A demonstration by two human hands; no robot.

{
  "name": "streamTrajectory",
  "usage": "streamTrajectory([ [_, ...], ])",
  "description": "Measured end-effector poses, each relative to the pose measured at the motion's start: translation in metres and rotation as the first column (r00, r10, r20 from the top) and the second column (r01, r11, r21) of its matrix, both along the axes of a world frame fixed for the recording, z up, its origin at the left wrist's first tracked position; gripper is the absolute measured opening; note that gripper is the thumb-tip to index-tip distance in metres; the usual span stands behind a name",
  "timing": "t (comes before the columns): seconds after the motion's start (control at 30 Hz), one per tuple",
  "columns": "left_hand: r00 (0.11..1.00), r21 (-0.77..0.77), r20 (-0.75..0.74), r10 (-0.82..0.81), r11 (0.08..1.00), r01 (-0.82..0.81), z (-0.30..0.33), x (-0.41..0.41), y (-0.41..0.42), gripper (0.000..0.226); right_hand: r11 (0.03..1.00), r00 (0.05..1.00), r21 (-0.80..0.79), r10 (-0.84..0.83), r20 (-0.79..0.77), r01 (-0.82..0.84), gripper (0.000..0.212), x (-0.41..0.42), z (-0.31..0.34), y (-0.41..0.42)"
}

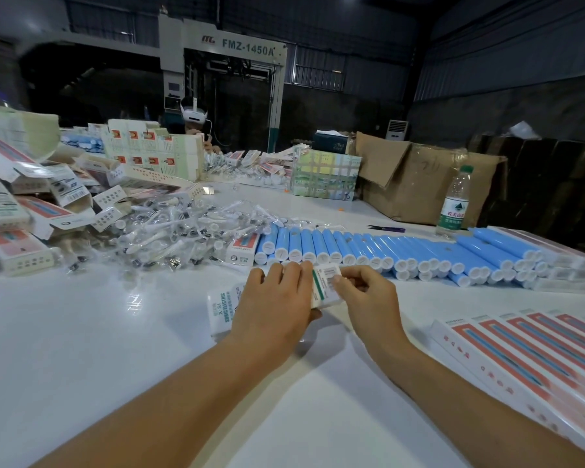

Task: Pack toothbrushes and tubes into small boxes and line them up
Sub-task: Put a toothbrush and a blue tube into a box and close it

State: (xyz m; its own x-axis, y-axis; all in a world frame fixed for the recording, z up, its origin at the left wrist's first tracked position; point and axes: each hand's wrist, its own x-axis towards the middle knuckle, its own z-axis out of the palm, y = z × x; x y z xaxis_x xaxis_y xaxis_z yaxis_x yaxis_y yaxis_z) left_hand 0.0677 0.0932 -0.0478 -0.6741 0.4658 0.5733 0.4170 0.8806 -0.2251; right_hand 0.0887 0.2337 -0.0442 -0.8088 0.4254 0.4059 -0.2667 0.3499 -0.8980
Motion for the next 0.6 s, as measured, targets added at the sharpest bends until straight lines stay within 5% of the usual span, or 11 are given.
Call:
streamTrajectory([
  [0.13, 0.993, -0.062, -0.106, -0.049, 0.997, 0.042, -0.002, 0.005, 0.002, 0.070, 0.997, 0.999, 0.065, -0.037, -0.010, 0.037, 0.019, -0.003, 0.000, 0.000],
  [0.23, 1.000, -0.039, -0.014, -0.015, 0.999, 0.014, -0.002, 0.008, 0.006, 0.071, 0.994, 0.999, 0.104, -0.037, -0.018, 0.038, 0.021, -0.002, -0.003, 0.000],
  [0.43, 0.993, 0.271, 0.106, -0.048, 0.962, 0.017, 0.017, -0.009, 0.003, 0.067, 0.975, 0.992, -0.208, 0.058, -0.116, -0.082, 0.023, 0.002, 0.011, -0.002],
  [0.5, 0.951, 0.636, 0.186, -0.246, 0.768, 0.074, 0.031, -0.010, -0.002, 0.061, 0.979, 0.991, -0.176, 0.088, -0.100, -0.104, 0.019, 0.003, 0.012, -0.002],
  [0.57, 0.811, 0.945, 0.209, -0.547, 0.325, -0.025, 0.042, -0.010, -0.005, 0.053, 0.988, 0.989, -0.052, 0.146, -0.036, -0.148, 0.023, 0.003, 0.008, -0.005],
  [0.6, 0.711, 0.978, 0.208, -0.671, 0.121, -0.172, 0.046, -0.008, -0.005, 0.052, 0.981, 0.981, 0.003, 0.193, -0.008, -0.193, 0.029, 0.004, 0.007, -0.008],
])
